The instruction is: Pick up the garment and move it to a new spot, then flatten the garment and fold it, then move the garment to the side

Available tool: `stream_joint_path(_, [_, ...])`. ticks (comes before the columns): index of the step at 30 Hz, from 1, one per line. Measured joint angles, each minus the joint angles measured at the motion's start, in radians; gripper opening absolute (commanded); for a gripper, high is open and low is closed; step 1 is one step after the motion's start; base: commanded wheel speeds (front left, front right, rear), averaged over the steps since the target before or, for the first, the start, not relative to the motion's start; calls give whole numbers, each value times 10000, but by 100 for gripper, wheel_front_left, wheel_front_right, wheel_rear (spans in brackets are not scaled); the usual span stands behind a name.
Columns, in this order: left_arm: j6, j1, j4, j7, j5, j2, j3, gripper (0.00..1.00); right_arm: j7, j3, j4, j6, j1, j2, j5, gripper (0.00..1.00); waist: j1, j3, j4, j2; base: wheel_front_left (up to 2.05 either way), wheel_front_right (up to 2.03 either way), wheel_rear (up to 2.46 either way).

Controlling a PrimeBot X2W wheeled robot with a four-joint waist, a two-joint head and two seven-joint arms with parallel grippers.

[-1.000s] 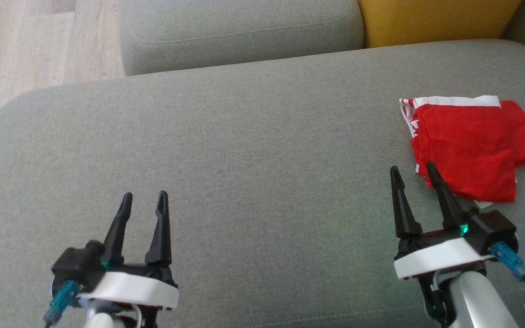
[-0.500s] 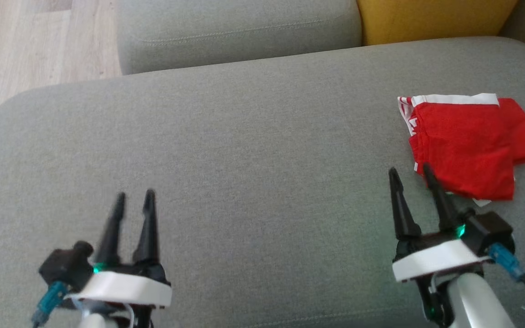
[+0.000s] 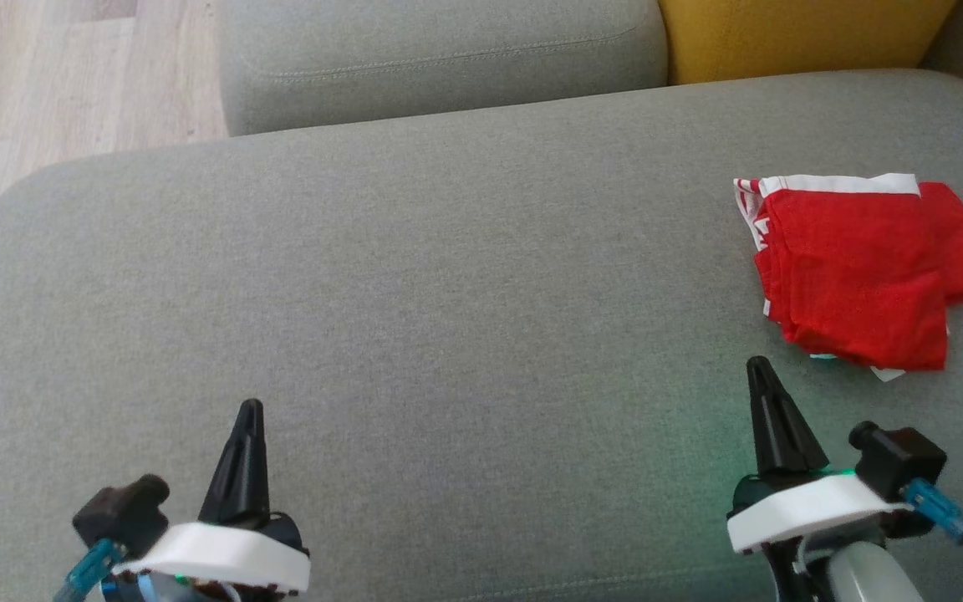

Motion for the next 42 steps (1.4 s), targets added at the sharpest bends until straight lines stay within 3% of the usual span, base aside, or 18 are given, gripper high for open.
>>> stream_joint_path(42, [-332,-477,552,1133,-4470,86,583,0,1055,-663,-109,0,-7,-69,5108,0,0,-28,276,0,0,0,0])
